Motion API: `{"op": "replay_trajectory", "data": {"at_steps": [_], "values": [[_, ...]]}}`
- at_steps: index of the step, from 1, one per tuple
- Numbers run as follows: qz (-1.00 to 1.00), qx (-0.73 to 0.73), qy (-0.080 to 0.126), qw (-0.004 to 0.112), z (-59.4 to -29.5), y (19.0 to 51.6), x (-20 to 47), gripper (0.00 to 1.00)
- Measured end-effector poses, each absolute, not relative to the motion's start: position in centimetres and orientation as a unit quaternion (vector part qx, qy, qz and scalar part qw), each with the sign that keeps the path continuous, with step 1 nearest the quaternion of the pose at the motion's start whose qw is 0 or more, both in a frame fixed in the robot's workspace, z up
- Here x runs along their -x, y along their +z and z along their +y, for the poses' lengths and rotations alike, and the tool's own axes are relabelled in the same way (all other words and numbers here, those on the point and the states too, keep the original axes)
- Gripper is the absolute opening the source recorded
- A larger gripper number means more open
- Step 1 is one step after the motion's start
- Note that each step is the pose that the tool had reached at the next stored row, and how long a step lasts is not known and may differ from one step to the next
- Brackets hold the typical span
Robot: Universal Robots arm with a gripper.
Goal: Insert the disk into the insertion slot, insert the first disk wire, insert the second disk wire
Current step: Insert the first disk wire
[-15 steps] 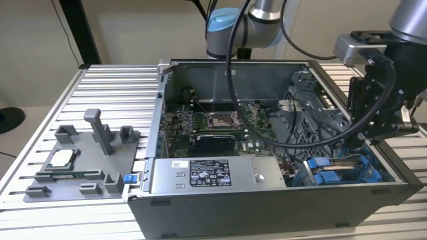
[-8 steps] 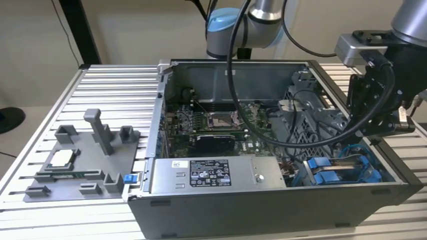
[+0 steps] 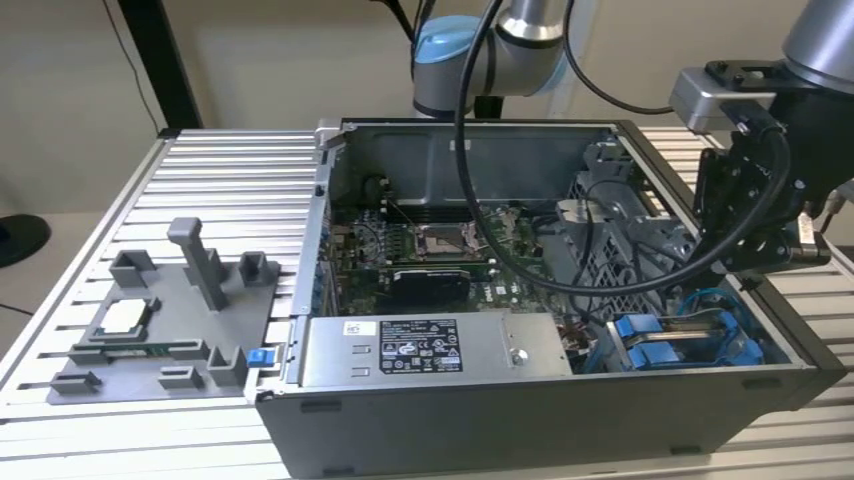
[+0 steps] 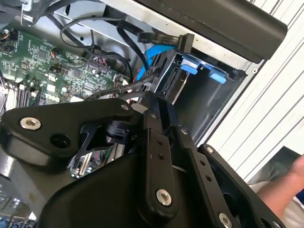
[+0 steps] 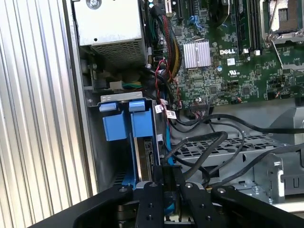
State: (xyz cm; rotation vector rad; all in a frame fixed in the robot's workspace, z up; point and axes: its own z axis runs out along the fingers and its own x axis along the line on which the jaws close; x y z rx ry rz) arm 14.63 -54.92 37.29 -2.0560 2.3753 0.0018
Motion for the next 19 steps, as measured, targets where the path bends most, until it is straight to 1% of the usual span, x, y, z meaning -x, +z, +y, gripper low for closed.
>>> {"op": "replay_trajectory", "data": {"at_steps": [11, 19], "values": [[0.756, 0.654, 0.001, 0.000, -55.0, 36.8, -15.3, 0.00], [0.756, 0.654, 0.001, 0.001, -56.5, 36.6, -15.4, 0.00]]}}
